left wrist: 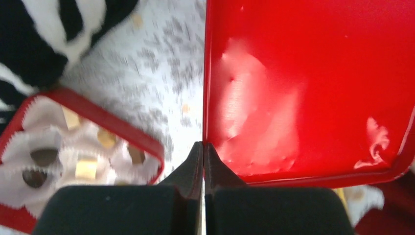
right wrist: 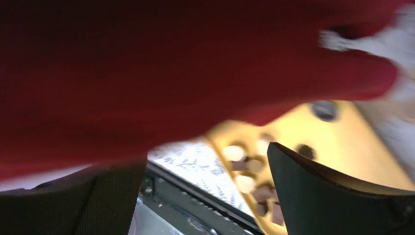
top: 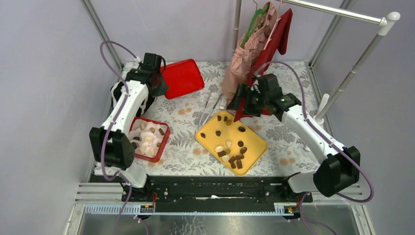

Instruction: Pack the chocolate

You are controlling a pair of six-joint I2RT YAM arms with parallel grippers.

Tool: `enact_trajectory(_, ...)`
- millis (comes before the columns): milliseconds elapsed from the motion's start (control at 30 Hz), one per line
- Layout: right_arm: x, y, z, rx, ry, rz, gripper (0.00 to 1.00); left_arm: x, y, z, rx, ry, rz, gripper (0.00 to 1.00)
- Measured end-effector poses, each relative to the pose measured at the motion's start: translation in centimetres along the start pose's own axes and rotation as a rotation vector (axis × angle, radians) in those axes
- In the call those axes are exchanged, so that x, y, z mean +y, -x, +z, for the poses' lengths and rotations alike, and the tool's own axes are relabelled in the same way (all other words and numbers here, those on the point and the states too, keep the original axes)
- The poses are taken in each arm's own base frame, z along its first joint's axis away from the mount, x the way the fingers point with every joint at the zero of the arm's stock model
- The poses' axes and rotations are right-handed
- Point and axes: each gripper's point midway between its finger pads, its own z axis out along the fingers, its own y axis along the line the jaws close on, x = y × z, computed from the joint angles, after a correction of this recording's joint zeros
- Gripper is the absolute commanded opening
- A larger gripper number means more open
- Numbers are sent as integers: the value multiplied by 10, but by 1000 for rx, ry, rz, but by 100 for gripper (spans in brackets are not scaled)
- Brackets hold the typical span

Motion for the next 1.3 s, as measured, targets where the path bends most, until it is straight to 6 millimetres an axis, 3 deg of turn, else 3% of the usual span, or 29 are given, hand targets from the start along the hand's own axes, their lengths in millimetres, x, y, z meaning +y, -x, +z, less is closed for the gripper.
enact_trajectory(67,39,-7,4,0,124,-57,100,1,-26,-16,45,-20,30,0)
enact_trajectory(167,80,-11,2,-2,272,-115,100,4,-58,-34,113,-55,67,0)
enact_trajectory(267,108,-6,4,-6,377,-124,100,10,-74,-51,144,-95,77,0)
enact_trajectory(467,130,5,29,37,454,-72,100,11,-80,-84,111,-190,104,0)
enact_trajectory(633,136,3,41,59,471,-36,99,11,-87,-98,104,-241,120,0)
enact_trajectory(933,161,9,40,72,598,5,62,10,-105,-112,127,-325,132,0)
enact_trajectory(1100,178,9,37,94,698,7,27,4,-108,-116,121,-378,132,0)
enact_trajectory(1133,180,9,37,96,708,9,19,3,-108,-117,117,-387,132,7)
enact_trajectory(1200,181,6,36,109,727,24,2,1,-107,-119,108,-401,130,39)
enact_trajectory(1300,180,5,38,108,733,22,0,-1,-102,-122,101,-431,98,74)
